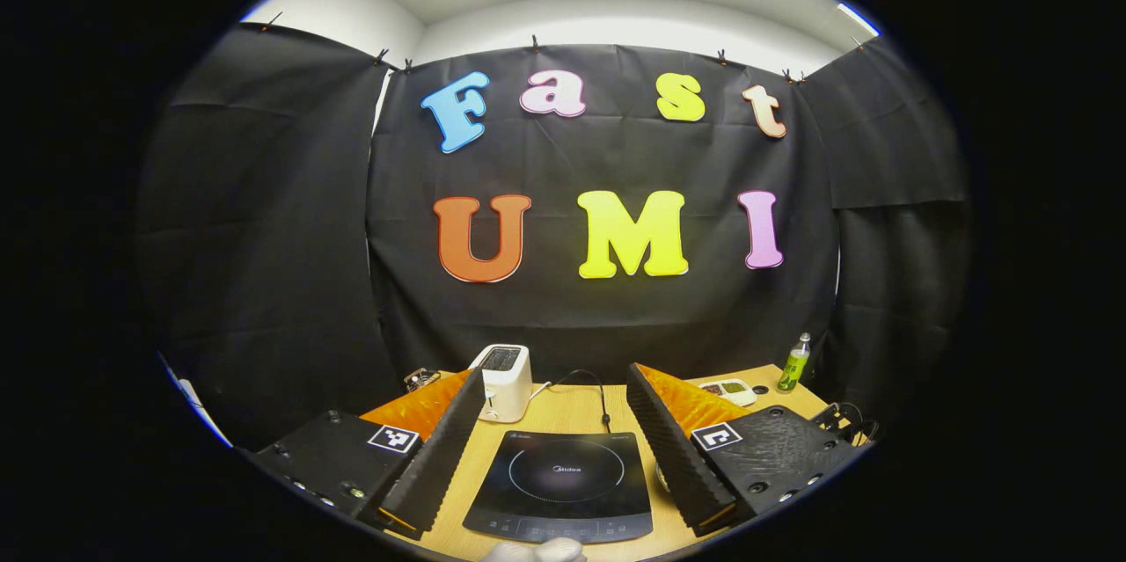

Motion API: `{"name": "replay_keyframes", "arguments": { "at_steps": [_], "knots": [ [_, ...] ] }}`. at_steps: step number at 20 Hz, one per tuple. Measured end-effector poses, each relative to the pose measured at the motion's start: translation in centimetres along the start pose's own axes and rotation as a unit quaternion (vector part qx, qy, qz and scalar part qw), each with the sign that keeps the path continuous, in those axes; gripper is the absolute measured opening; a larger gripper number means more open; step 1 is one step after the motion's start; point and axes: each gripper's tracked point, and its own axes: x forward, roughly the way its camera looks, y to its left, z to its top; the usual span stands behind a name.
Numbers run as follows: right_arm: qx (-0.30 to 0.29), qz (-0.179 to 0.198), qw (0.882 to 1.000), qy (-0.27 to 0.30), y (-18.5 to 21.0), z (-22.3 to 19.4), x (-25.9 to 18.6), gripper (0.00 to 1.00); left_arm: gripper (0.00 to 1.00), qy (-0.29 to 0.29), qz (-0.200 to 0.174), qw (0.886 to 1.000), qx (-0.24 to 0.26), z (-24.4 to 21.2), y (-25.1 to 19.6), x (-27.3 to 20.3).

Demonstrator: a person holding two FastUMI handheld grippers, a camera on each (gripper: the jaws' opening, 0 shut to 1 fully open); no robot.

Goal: First push the handle of the pot to place it horizontally, then grasp the pot with both hands and set it on the induction cooktop.

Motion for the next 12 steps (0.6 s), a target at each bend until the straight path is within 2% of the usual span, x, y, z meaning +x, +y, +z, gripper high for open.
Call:
{"name": "replay_keyframes", "arguments": {
  "at_steps": [8, 9, 10, 12],
  "knots": [
    [0.015, -0.032, 0.999, 0.002, -4.2, 0.4, -0.8, 0.04, 0.97, -0.001, -0.005, 1.0, -0.005, -0.2, -0.6, 0.7],
    [0.016, -0.035, 0.999, 0.002, -4.7, 0.5, -0.9, 0.0, 0.97, 0.0, -0.005, 1.0, -0.006, -0.2, -0.7, 0.7],
    [0.017, -0.038, 0.999, 0.002, -5.1, 0.6, -1.1, 0.04, 0.97, 0.001, -0.005, 1.0, -0.007, -0.1, -0.7, 0.6],
    [0.016, -0.044, 0.999, 0.002, -5.9, 0.7, -1.2, 0.04, 0.97, 0.002, -0.003, 1.0, -0.007, -0.3, -0.7, 0.7]
  ]
}}
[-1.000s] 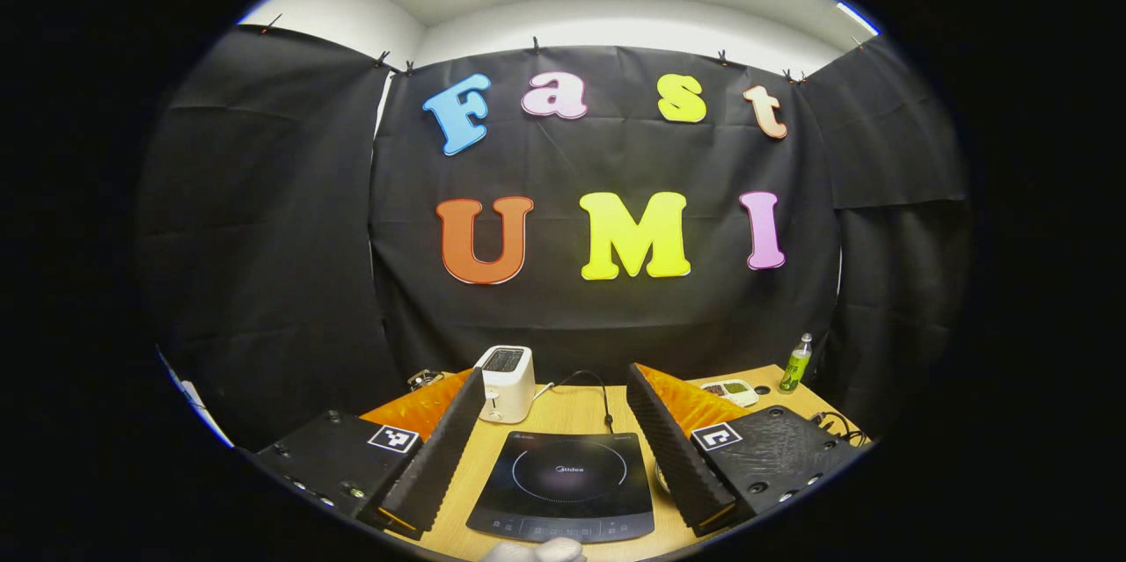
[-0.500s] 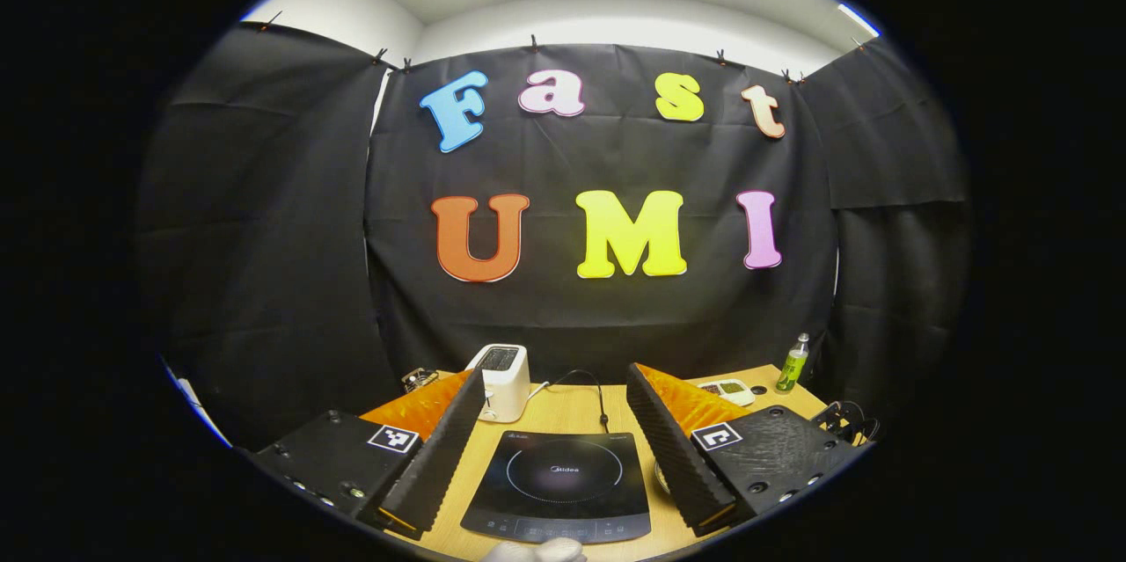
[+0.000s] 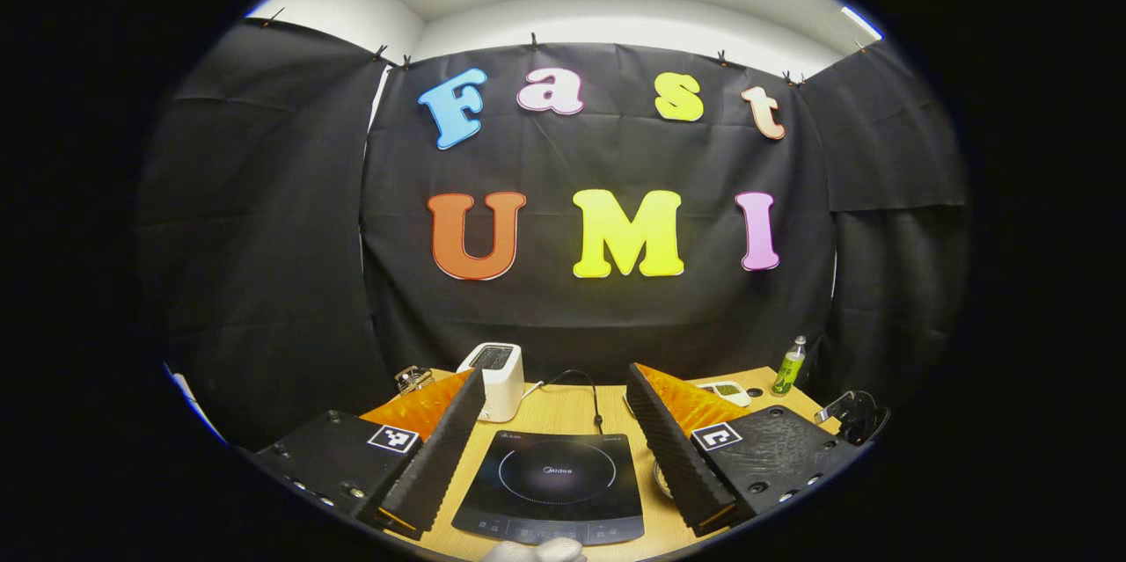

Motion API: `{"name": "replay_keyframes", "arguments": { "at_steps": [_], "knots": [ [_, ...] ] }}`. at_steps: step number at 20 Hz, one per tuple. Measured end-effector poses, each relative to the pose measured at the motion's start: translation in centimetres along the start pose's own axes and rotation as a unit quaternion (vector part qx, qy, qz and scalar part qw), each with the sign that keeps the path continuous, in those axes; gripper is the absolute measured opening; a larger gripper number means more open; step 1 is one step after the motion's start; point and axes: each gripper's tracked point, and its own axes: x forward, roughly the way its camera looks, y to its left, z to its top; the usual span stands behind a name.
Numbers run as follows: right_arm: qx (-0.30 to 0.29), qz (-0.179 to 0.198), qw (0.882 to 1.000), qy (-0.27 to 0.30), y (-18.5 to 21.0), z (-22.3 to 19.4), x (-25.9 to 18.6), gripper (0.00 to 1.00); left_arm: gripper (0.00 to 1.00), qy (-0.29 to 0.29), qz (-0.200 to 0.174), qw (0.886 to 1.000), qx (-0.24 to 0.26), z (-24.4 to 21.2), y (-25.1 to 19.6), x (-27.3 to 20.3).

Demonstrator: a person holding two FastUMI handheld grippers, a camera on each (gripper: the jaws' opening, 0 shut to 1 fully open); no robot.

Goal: First push the handle of the pot to place it horizontally, then grasp the pot with both hands and set it on the induction cooktop.

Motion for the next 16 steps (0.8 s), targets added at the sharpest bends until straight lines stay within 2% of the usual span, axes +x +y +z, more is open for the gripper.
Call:
{"name": "replay_keyframes", "arguments": {
  "at_steps": [7, 8, 10, 14, 15, 16],
  "knots": [
    [-0.011, -0.018, 1.0, 0.004, -2.5, 0.9, 0.1, 0.03, 0.97, 0.004, 0.004, 1.0, -0.001, -0.2, -0.4, 0.6],
    [-0.01, -0.02, 1.0, 0.004, -2.9, 1.0, 0.0, 0.0, 0.97, 0.004, 0.005, 1.0, -0.001, -0.2, -0.5, 0.5],
    [-0.01, -0.023, 1.0, 0.006, -3.6, 1.2, 0.0, 0.04, 0.97, 0.005, 0.007, 1.0, -0.001, -0.3, -0.5, 0.7],
    [-0.017, -0.036, 0.999, 0.009, -5.7, 1.8, -0.1, 0.04, 0.97, 0.009, 0.01, 1.0, -0.003, -0.6, -0.8, 1.1],
    [-0.018, -0.038, 0.999, 0.009, -6.2, 2.0, -0.1, 0.0, 0.97, 0.009, 0.012, 1.0, -0.003, -0.5, -1.0, 1.0],
    [-0.02, -0.04, 0.999, 0.009, -6.7, 2.2, -0.1, 0.04, 0.97, 0.01, 0.013, 1.0, -0.003, -0.6, -1.2, 1.1]
  ]
}}
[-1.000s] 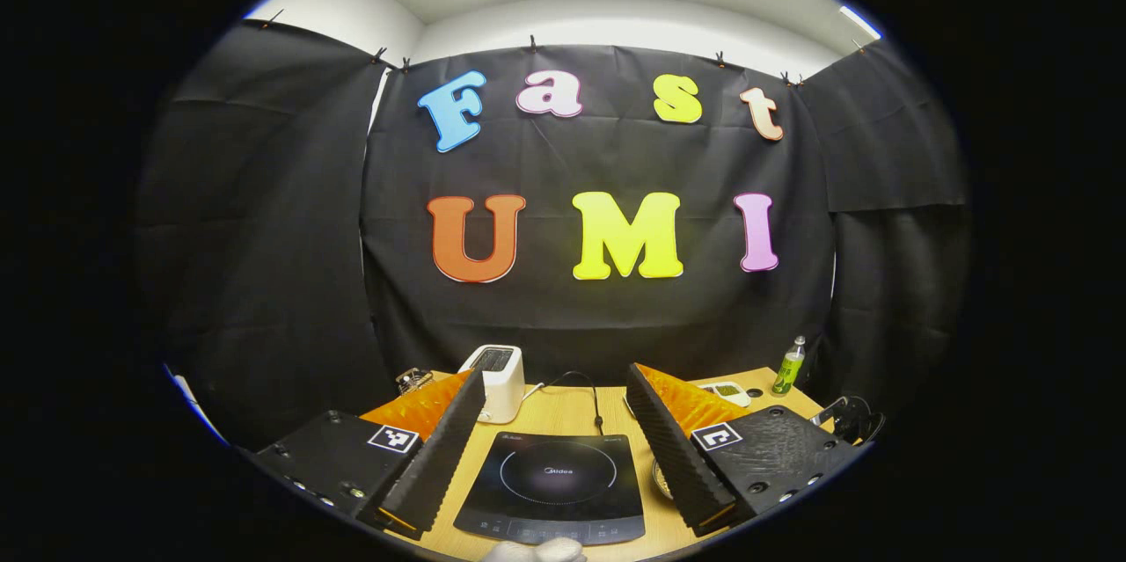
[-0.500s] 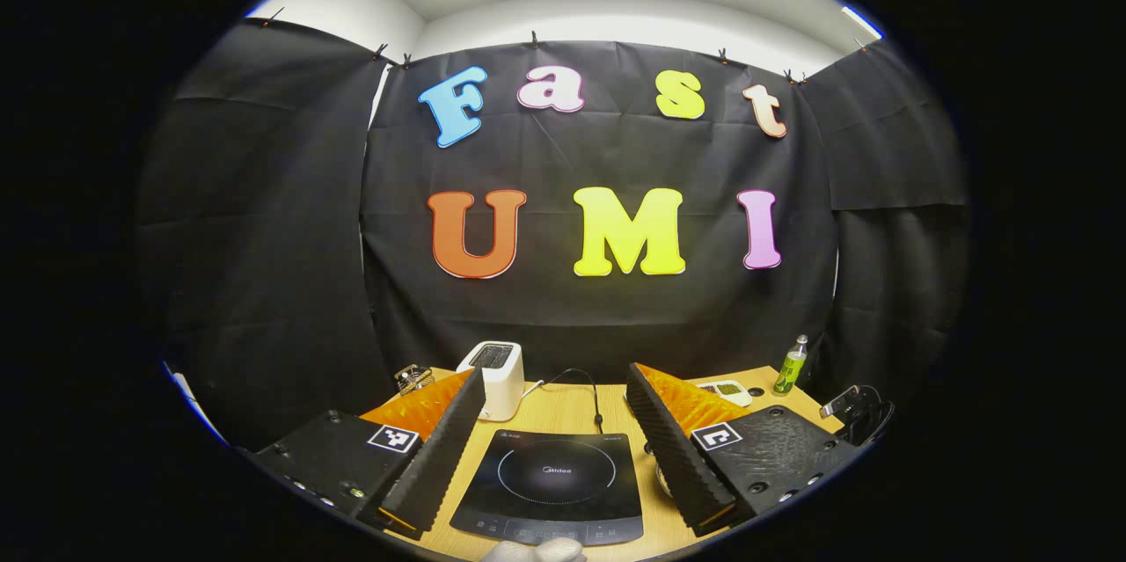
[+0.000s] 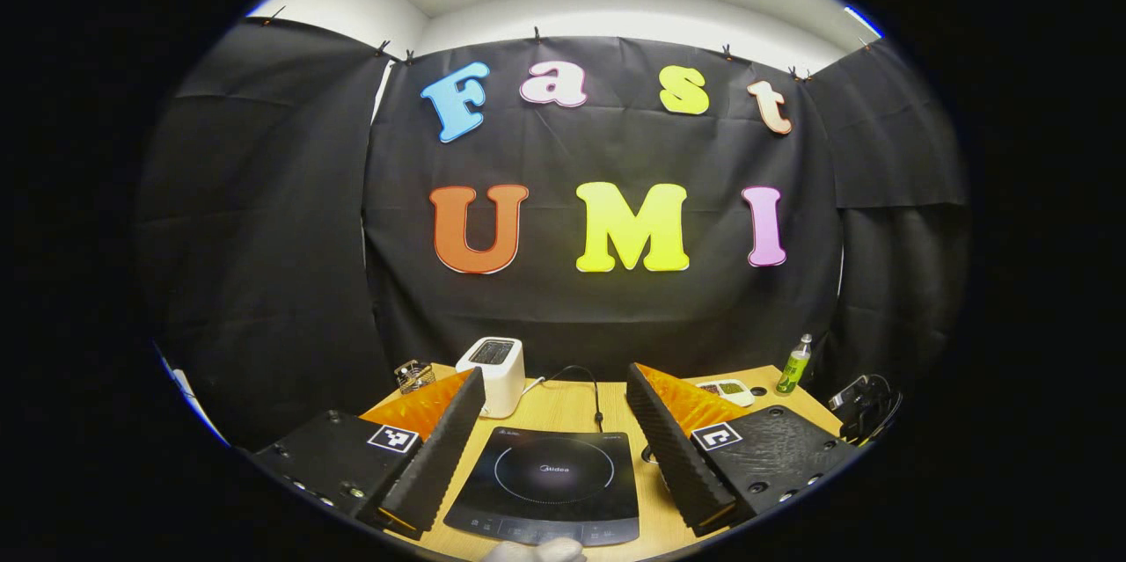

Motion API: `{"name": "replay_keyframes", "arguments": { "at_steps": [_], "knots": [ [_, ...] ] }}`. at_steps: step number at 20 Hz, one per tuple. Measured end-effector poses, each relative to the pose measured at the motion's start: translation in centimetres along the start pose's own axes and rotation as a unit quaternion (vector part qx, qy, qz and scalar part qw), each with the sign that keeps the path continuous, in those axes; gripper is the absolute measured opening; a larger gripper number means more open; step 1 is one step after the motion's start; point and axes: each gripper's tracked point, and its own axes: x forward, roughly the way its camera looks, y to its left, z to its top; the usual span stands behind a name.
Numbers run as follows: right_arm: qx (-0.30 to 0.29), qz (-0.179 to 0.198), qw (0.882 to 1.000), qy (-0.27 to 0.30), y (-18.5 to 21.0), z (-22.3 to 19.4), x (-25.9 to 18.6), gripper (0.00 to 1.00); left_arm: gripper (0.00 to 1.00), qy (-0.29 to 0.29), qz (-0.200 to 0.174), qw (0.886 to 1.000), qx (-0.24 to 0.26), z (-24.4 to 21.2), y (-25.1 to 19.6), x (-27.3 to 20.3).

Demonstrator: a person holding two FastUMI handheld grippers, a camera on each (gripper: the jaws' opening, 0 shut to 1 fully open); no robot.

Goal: First push the handle of the pot to place it horizontally, then grasp the pot with both hands and set it on the induction cooktop.

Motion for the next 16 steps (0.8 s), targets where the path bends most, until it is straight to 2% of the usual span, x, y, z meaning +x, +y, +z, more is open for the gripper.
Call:
{"name": "replay_keyframes", "arguments": {
  "at_steps": [4, 5, 16],
  "knots": [
    [-0.01, -0.006, 1.0, 0.002, -1.6, 0.7, 0.4, 0.0, 0.97, 0.002, 0.006, 1.0, 0.0, 0.0, -0.5, 0.4],
    [-0.013, -0.006, 1.0, 0.003, -2.0, 0.9, 0.5, 0.04, 0.97, 0.003, 0.008, 1.0, 0.0, -0.1, -0.6, 0.4],
    [-0.042, 0.002, 0.999, 0.003, -5.8, 3.8, 2.0, 0.04, 0.97, 0.015, 0.041, 0.999, 0.005, -0.7, -2.8, 0.8]
  ]
}}
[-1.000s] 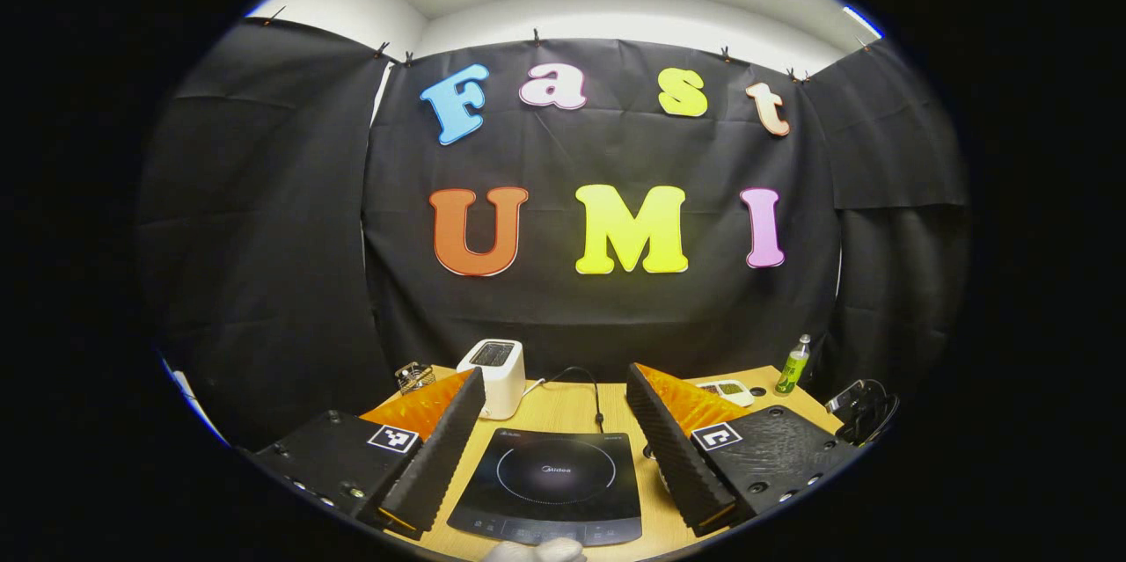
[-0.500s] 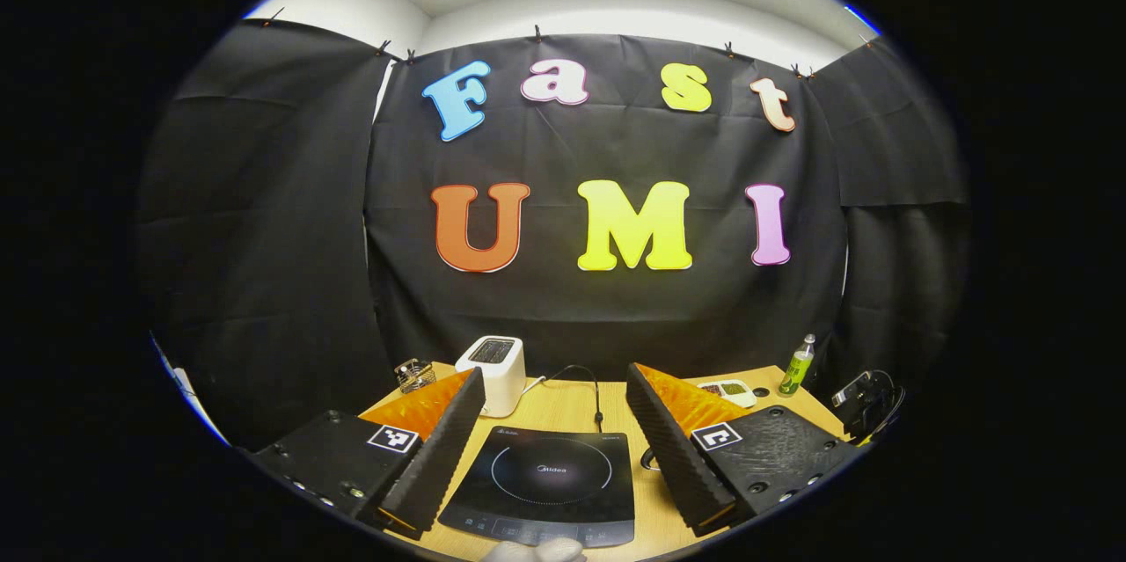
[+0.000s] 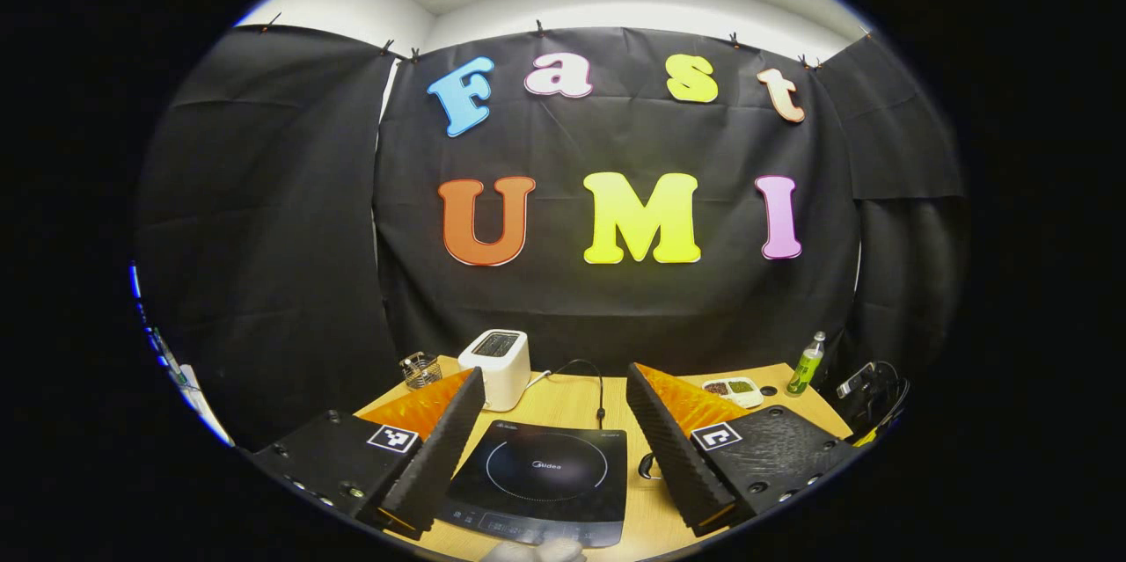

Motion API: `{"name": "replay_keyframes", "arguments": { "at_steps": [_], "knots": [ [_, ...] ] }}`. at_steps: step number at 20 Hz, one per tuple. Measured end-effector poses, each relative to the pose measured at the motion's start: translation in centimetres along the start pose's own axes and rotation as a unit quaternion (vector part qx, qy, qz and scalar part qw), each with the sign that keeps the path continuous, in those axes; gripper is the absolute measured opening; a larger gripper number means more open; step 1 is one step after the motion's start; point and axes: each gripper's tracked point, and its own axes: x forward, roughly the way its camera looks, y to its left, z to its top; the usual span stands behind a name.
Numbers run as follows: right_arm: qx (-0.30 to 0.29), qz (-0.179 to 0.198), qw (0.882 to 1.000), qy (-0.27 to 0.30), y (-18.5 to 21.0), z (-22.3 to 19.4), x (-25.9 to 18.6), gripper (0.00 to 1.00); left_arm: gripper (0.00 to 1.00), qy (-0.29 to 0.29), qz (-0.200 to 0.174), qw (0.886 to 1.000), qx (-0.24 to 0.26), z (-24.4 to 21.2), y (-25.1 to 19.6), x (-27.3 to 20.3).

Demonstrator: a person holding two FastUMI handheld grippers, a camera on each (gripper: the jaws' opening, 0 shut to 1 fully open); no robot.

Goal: First push the handle of the pot to place it horizontally, then grasp the pot with both hands and set it on the induction cooktop.

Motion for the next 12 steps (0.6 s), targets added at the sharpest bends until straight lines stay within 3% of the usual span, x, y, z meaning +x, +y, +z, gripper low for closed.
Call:
{"name": "replay_keyframes", "arguments": {
  "at_steps": [2, 12],
  "knots": [
    [-0.007, 0.002, 1.0, 0.0, -0.6, 0.6, 0.2, 0.0, 0.97, 0.001, 0.008, 1.0, 0.001, 0.0, -0.4, -0.1],
    [-0.042, 0.016, 0.999, 0.001, -2.4, 1.7, 0.8, 0.04, 0.97, 0.002, 0.037, 0.999, 0.006, 0.1, -2.3, -0.8]
  ]
}}
